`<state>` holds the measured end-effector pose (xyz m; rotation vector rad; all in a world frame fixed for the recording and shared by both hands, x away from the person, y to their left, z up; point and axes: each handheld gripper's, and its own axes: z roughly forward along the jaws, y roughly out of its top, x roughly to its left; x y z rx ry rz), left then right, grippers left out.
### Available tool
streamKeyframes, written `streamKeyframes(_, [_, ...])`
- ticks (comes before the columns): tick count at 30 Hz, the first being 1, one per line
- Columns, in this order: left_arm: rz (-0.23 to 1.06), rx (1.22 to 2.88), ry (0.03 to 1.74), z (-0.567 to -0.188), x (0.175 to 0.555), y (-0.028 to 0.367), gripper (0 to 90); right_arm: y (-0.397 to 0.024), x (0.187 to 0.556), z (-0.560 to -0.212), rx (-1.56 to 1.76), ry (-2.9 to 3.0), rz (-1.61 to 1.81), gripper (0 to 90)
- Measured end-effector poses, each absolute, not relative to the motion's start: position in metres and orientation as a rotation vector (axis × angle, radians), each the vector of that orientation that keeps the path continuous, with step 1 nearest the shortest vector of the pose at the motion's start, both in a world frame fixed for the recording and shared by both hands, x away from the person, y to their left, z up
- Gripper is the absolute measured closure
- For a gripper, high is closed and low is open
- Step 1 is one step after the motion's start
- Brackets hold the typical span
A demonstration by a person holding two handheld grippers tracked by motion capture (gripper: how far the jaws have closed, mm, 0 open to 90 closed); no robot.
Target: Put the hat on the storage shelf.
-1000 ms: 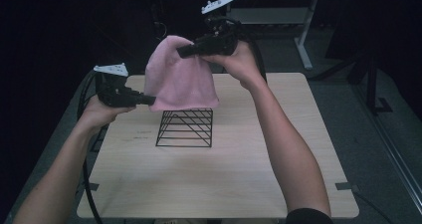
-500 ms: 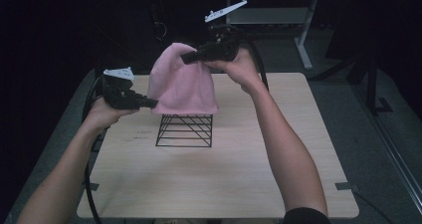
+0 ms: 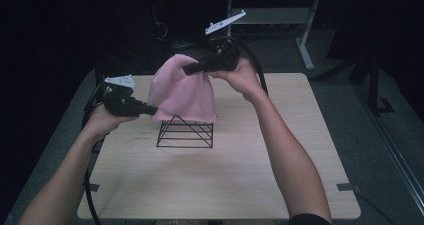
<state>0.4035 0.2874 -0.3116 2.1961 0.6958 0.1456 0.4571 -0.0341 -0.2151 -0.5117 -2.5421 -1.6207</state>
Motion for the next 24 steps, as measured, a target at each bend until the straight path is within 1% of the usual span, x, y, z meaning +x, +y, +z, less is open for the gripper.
streamKeyframes(5, [0.157, 2.239, 0.696, -0.317, 0.401, 0.285, 80.9, -0.032, 0.455, -0.223, -0.495, -2.554, -1.59, 75.9])
streamKeyframes(6, [0.176, 2.247, 0.69, -0.319, 0.4, 0.284, 80.9, -0.032, 0.454, -0.225, -0.496, -2.556, -1.581, 75.8])
streamKeyframes(24, [0.154, 2.32, 0.733, -0.356, 0.395, 0.288, 81.4, -0.024, 0.449, -0.263, -0.504, -2.563, -1.463, 74.6])
